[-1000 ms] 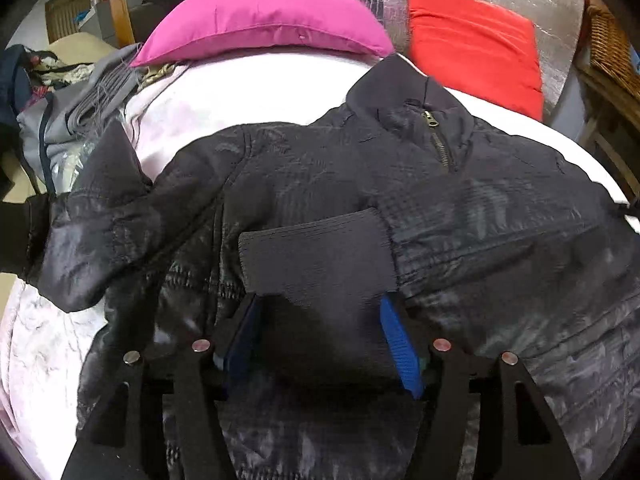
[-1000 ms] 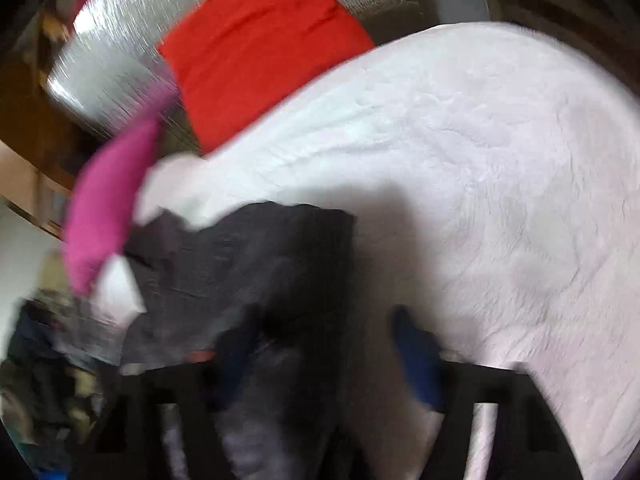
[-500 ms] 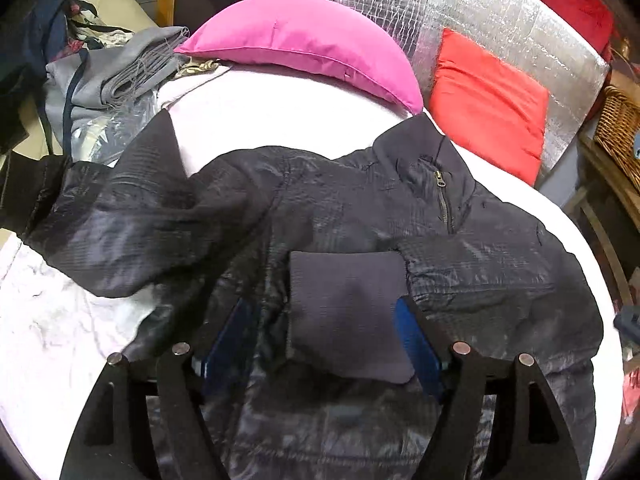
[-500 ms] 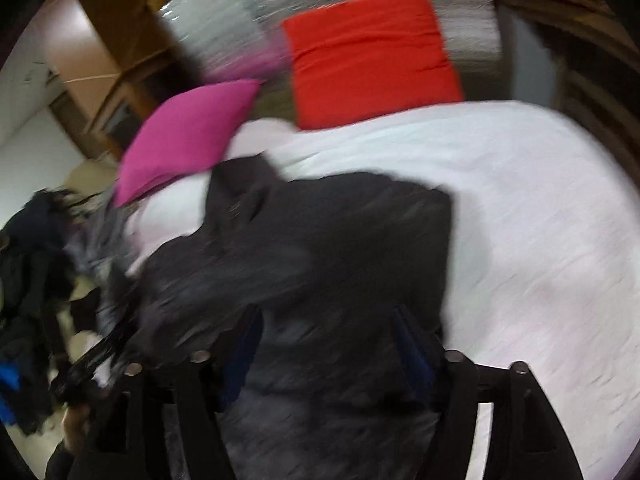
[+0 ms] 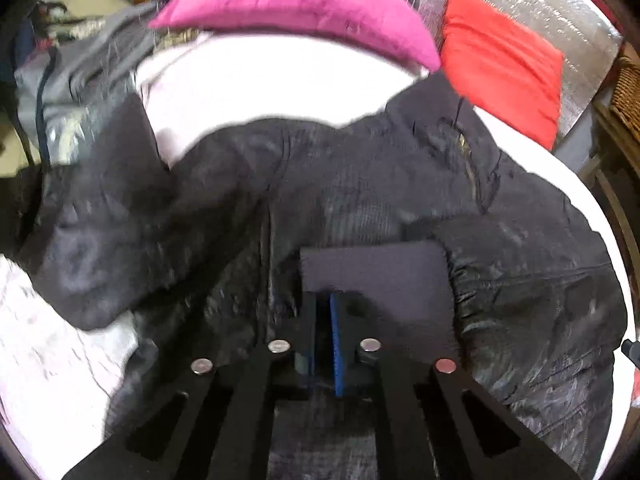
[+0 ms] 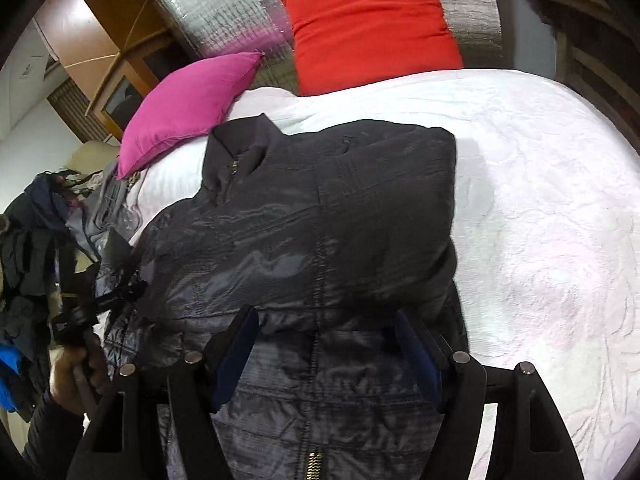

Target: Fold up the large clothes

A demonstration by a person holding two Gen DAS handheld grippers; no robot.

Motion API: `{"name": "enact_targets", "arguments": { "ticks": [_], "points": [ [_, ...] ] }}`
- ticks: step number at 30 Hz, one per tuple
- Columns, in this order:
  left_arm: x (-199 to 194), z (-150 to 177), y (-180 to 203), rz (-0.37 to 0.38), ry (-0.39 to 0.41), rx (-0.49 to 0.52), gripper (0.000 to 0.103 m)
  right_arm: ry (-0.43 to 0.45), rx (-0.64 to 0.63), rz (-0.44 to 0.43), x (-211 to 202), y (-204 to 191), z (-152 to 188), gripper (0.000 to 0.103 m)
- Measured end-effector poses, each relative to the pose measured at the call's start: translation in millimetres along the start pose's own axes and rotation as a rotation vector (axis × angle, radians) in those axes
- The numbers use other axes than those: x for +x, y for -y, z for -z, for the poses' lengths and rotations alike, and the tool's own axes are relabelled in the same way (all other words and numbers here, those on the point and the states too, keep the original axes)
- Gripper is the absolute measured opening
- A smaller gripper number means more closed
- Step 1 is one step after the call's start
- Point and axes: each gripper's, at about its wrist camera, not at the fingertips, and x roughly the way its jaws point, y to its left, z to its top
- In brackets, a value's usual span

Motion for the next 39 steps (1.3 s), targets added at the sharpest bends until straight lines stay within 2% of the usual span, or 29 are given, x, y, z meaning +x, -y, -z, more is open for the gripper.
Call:
{"name": "enact_targets", "arguments": {
  "ticks": [2,4,6,8,9,10,12,14,16,19,22,24,27,28,30,34,36,39],
  "points": [
    [-16.7,-6.0,-1.2,-0.011,0.079,0.003,0.001,0.019,0.01,-0.006,-4.0,2.0,-1.5,0.074],
    [-23.4,-7.7,-3.9,-0.034,0.123,-0.004,0.001,0.035,0.024,-0.015,-5.5,3.1,-4.2,0.074],
    [-11.0,-5.5,-7.6,-0.062,0.084,-0.01,0.001,0.031,0.045,-0.025,-1.9,3.2,-6.1,0.075],
    [14.8,2.3,-19.0,-0.063,-0.02,-0.066,0.001,0.024,0.068,-0.037,4.0,3.4,-6.9,0.075],
    [17.9,5.3,-22.8,-0.057,-0.035,-0.08,0.001,0.019,0.078,-0.043,6.5,3.3,-7.0,0.075],
    [13.5,10.1,-27.5,-0.032,-0.018,-0.107,0.002,0.016,0.091,-0.05,7.0,3.3,-6.7,0.076],
    [1.5,11.1,-29.0,-0.024,0.012,-0.113,0.02,0.021,0.1,-0.078,4.1,2.7,-5.7,0.076],
    [-22.6,11.4,-27.3,-0.055,0.076,-0.105,0.065,0.022,0.102,-0.084,-0.7,0.8,-3.9,0.077],
    [-42.8,13.2,-26.6,-0.049,0.165,-0.114,0.085,0.027,0.096,-0.098,-6.3,-1.6,-0.7,0.078],
    [-47.3,9.9,-18.5,0.044,0.15,-0.099,0.086,0.023,0.093,-0.106,-11.2,-3.1,3.9,0.079],
    [-37.1,9.2,4.5,0.061,0.134,-0.03,0.086,0.03,0.099,-0.118,-13.4,-3.9,4.4,0.079],
    [-23.9,12.1,11.5,0.046,0.099,-0.004,0.086,0.033,0.101,-0.119,-11.0,-4.5,2.3,0.079],
    [14.5,19.0,22.3,-0.06,-0.033,0.052,0.086,0.018,0.105,-0.101,-4.9,-4.4,2.8,0.079],
    [18.4,19.6,21.3,-0.07,-0.041,0.053,0.086,0.012,0.108,-0.103,-4.6,-4.4,3.5,0.079],
    [0.6,17.8,15.7,-0.033,0.012,0.021,0.086,0.018,0.099,-0.114,-9.7,-6.6,8.1,0.079],
    [-46.8,17.2,-6.9,0.054,0.135,0.024,0.086,0.044,0.061,-0.104,-22.4,-13.5,23.1,0.079],
    [-69.3,15.3,-30.1,0.054,0.19,0.002,0.086,0.055,0.04,-0.096,-28.7,-17.3,37.3,0.079],
    [-96.9,24.6,-88.5,0.025,0.251,-0.078,0.089,0.063,0.019,-0.087,-36.1,-20.8,57.7,0.079]
  ]
}}
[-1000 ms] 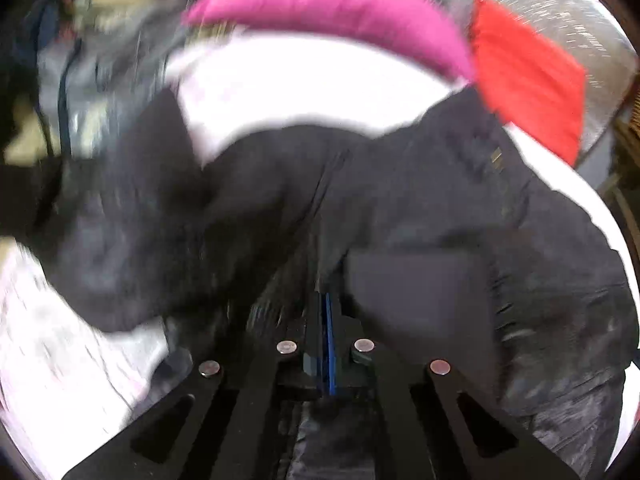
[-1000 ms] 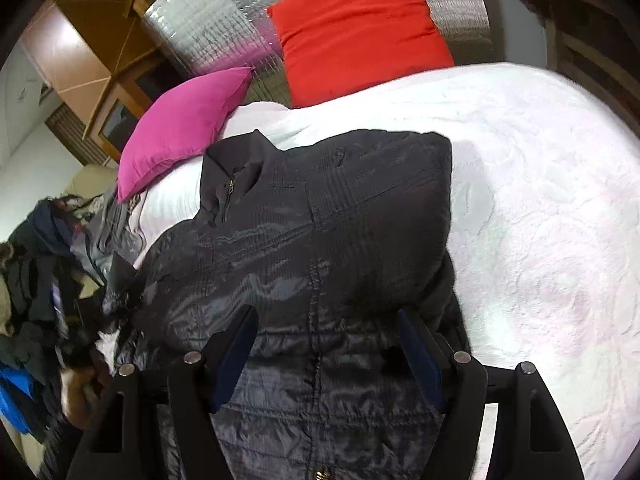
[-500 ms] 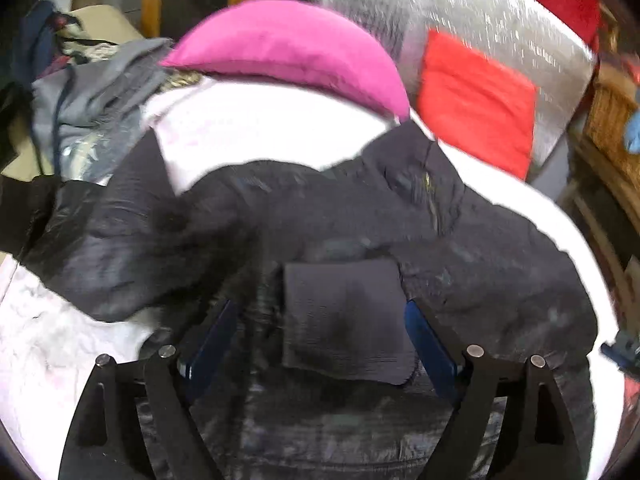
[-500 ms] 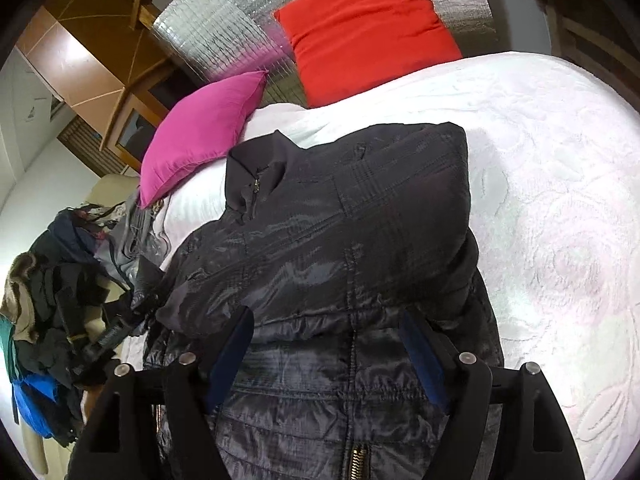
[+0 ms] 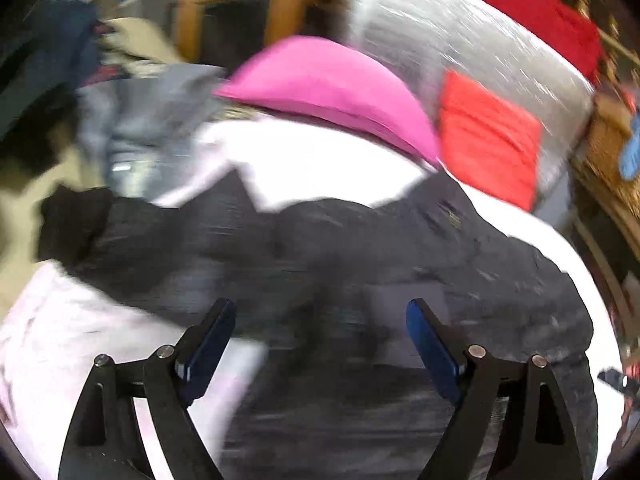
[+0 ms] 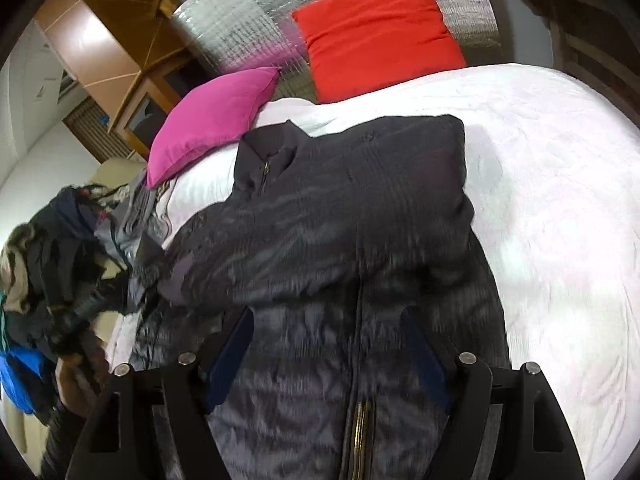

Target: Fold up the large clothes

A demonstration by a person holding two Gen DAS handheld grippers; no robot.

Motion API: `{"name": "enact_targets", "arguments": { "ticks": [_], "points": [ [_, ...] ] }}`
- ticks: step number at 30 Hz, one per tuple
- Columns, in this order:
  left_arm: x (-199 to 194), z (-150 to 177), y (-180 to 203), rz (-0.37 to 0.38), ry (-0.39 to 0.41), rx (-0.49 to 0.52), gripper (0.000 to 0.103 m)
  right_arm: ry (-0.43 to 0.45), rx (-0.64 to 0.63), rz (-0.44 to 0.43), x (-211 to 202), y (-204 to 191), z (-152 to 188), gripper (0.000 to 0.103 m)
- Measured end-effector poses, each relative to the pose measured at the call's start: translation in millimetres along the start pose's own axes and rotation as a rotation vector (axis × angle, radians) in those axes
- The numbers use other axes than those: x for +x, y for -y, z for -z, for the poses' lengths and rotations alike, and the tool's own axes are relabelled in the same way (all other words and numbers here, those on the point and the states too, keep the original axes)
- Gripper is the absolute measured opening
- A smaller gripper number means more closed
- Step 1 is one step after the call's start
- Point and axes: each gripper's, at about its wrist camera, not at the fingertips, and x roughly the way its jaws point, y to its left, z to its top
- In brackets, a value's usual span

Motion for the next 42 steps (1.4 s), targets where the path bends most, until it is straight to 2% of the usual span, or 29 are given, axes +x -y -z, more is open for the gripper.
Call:
{"name": "enact_targets", "arguments": {
  "ticks": [3,8,13,22,23,24,25,26,30,36,40,42],
  "points": [
    [-18.4,-0.6,-76.0,-0.154,0.056,-0.086,0.089,0.004,-0.016,0.013,-10.5,-4.0,17.0,0.079],
    [-16.4,-2.6,-170.0,-0.332,0.063,-0.157,0.089,0.018,-0.04,0.047,-23.6,-12.3,27.0,0.079],
    [1.8,-10.4,-220.1,-0.379,0.041,-0.142,0.089,0.027,-0.052,0.062,-27.0,-22.8,28.7,0.079],
    [55.7,-24.6,-231.8,-0.403,-0.022,-0.109,0.089,0.004,-0.052,0.096,-13.9,-27.3,34.8,0.079],
    [56.6,-26.2,-233.3,-0.401,-0.021,-0.115,0.079,0.003,-0.056,0.098,-13.2,-27.6,35.4,0.079],
    [58.1,-27.5,-234.2,-0.396,-0.024,-0.118,0.065,0.004,-0.059,0.101,-12.9,-28.2,35.9,0.079],
    [64.0,-29.8,-237.0,-0.392,-0.059,-0.127,0.017,0.006,-0.064,0.104,-12.7,-28.4,36.5,0.079],
    [66.5,-30.9,-239.7,-0.392,-0.09,-0.143,0.01,0.008,-0.065,0.104,-13.0,-27.9,37.0,0.079],
    [55.3,-33.5,-236.3,-0.37,-0.077,-0.152,0.009,0.024,-0.041,0.089,-17.4,-21.3,37.8,0.079],
    [0.4,-57.7,-195.1,-0.301,0.003,-0.08,0.009,0.055,0.005,0.056,-30.2,-7.0,41.1,0.079],
    [-42.0,-82.6,-139.2,-0.239,0.059,-0.002,0.009,0.086,0.035,0.023,-44.7,5.1,42.9,0.079],
    [-61.2,-95.6,-99.4,-0.175,0.074,0.024,0.009,0.106,0.057,0.007,-53.9,14.4,43.5,0.079]
  ]
}}
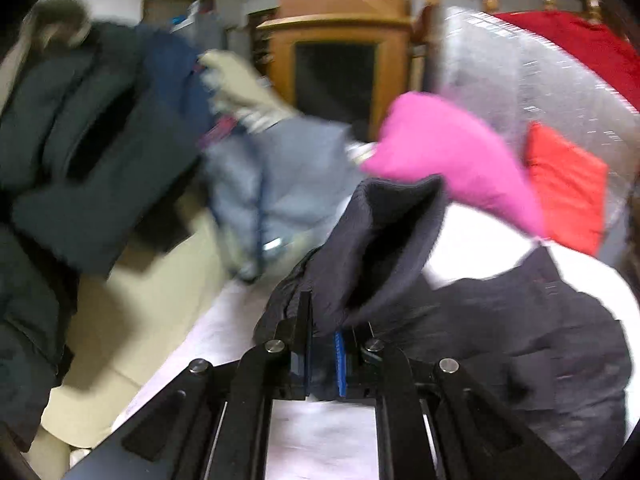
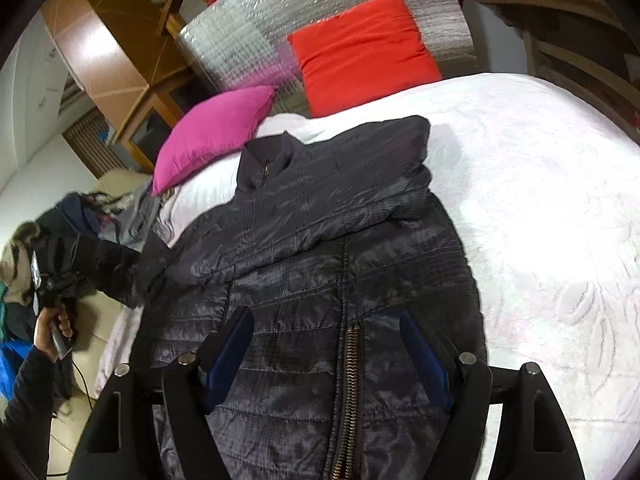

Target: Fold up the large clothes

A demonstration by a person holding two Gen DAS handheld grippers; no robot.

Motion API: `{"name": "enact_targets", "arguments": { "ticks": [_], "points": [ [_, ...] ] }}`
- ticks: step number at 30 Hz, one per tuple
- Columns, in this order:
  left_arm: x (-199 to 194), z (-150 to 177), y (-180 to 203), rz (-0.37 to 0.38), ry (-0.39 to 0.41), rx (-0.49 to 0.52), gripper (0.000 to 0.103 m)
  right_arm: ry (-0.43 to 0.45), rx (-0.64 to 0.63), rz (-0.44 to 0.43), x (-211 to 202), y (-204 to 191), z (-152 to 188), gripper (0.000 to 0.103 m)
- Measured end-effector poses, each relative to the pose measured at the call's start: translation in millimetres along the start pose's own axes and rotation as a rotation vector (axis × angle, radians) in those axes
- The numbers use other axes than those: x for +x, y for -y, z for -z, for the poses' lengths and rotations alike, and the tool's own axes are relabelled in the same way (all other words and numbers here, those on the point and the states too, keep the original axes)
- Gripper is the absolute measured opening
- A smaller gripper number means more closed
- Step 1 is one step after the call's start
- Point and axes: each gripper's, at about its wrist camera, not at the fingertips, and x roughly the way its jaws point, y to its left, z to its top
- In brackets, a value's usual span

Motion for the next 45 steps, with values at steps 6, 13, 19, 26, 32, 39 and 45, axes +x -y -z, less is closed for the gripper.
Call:
{"name": "enact_targets", "arguments": {
  "ticks": [6,13,19,26,32,39,45],
  "points": [
    [-41.1,-21.9,116.9,0.175,-0.02,0.043,0.009,0.047,0.092,-0.051,-23.8,32.5,-1.2,0.079],
    [-79.1,-28.2,273.0,0.373,-0.009,0.125,0.009,0.094,0.206,-0.074,-48.3,74.8,1.4,0.079],
    [-70.8,18.2,374.0,0.519,-0.095,0.185,0.012,0.092,0.252,-0.081,-53.2,89.7,0.4,0.079],
    [-4.6,95.5,396.8,0.53,-0.282,0.16,0.073,0.071,0.266,-0.089,-52.2,88.3,-6.5,0.09],
    [-16.2,109.3,306.5,0.51,-0.215,0.069,0.079,0.011,0.289,-0.18,-26.0,67.9,-26.5,0.09],
    [-4.1,130.1,197.2,0.38,-0.155,-0.107,0.081,-0.181,0.491,-0.332,68.5,36.1,-48.1,0.09],
    [11.9,155.0,142.0,0.36,-0.19,-0.234,0.081,-0.15,0.669,-0.212,112.6,43.5,-55.8,0.086]
  ]
}}
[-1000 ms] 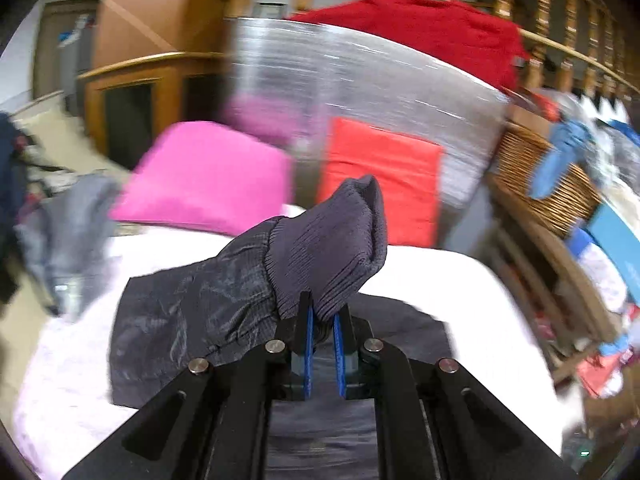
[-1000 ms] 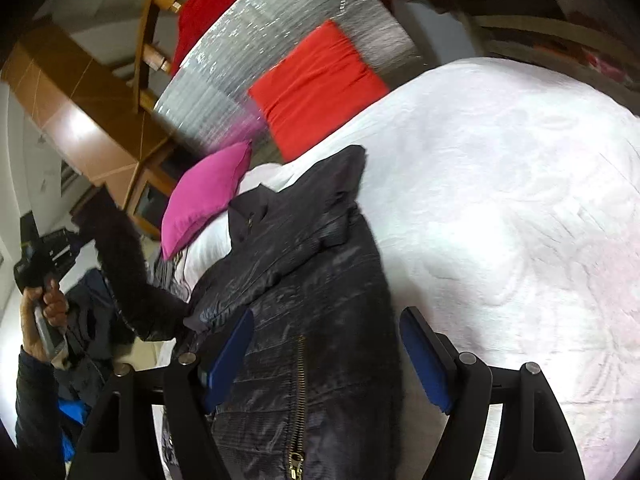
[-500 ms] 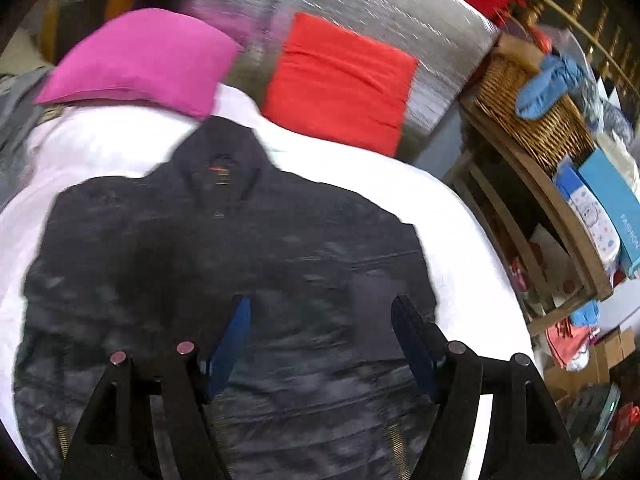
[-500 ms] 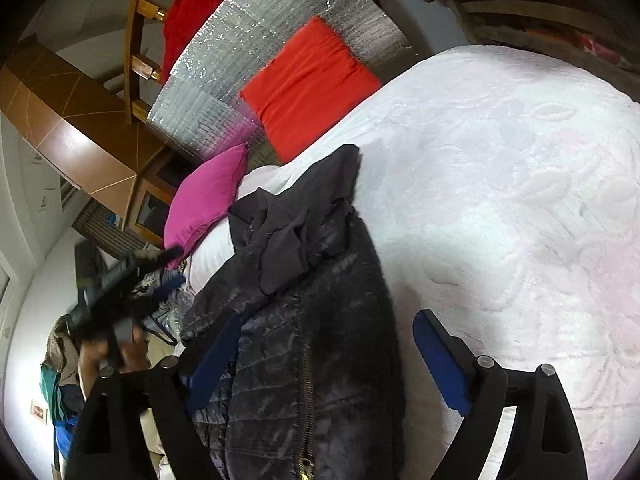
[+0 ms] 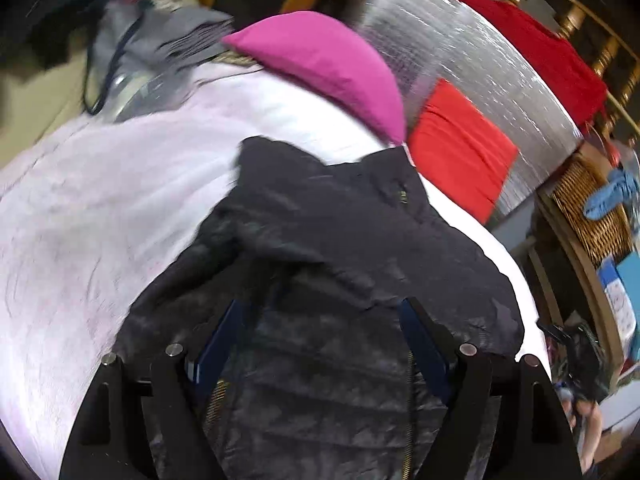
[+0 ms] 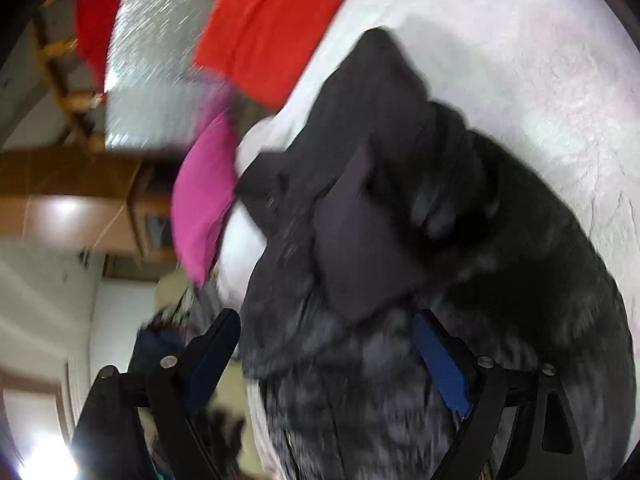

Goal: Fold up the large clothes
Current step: 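Fold the held sleeve across the jacket front with the left gripper while the right gripper grasps the cuff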

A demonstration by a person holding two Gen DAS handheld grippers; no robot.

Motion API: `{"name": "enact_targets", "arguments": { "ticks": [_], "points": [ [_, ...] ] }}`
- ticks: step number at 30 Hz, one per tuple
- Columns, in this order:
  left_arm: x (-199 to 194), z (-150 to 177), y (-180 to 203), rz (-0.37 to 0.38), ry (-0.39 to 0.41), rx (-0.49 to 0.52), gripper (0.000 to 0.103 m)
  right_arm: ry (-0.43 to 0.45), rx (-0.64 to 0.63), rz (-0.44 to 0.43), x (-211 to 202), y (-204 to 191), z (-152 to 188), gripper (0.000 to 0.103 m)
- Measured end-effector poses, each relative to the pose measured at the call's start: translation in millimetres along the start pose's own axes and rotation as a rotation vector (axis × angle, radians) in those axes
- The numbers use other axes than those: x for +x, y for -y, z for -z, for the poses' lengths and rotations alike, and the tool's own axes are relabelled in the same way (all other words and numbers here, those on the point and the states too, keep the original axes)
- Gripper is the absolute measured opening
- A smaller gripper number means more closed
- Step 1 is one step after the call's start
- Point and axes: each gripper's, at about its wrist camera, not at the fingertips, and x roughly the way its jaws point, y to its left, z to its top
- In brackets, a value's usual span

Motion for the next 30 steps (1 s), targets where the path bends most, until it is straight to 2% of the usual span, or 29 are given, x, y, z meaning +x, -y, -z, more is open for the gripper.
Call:
{"name": "enact_targets", "arguments": {
  "ticks": [1,3,4,6,8,11,15,18,21,24,30],
  "points": [
    [0.0,0.5,-5.3,0.0,0.0,-0.007,0.081,0.003,0.007,0.015,4.1,0.2,-3.1,0.083],
    [-3.4,1.9,-17.7,0.0,0.005,-0.026,0.081,0.018,0.008,0.075,8.1,-0.5,-4.5,0.057],
    [-4.7,1.3,-24.0,-0.002,0.008,-0.038,0.081,0.019,-0.041,0.126,9.0,-7.2,-4.7,0.031],
    [-6.8,0.7,-35.3,-0.003,0.009,-0.058,0.081,0.049,-0.166,0.196,5.1,-26.0,0.7,0.018],
    [-8.7,0.5,-43.7,-0.009,0.017,-0.075,0.081,0.075,-0.29,0.25,-0.2,-48.0,8.1,0.012],
    [-11.0,0.6,-50.5,-0.012,0.022,-0.081,0.081,0.134,-0.473,0.297,-13.7,-89.8,20.7,0.011],
    [-11.8,-3.4,-52.4,-0.021,0.031,-0.069,0.081,0.248,-0.664,0.32,-36.5,-140.9,27.7,0.011],
    [-7.7,-9.4,-48.3,-0.02,0.022,-0.057,0.081,0.294,-0.736,0.345,-40.6,-153.9,26.3,0.011],
    [-2.2,-17.7,-40.3,0.017,0.015,-0.055,0.081,0.277,-0.729,0.39,-23.8,-141.1,17.9,0.011],
    [8.5,-32.3,-40.7,0.037,0.007,-0.107,0.081,0.222,-0.697,0.447,-0.5,-105.4,6.5,0.011],
    [36.6,-61.6,-30.1,0.023,-0.031,-0.097,0.081,0.202,-0.674,0.427,4.8,-78.6,-0.9,0.011]
  ]
}}
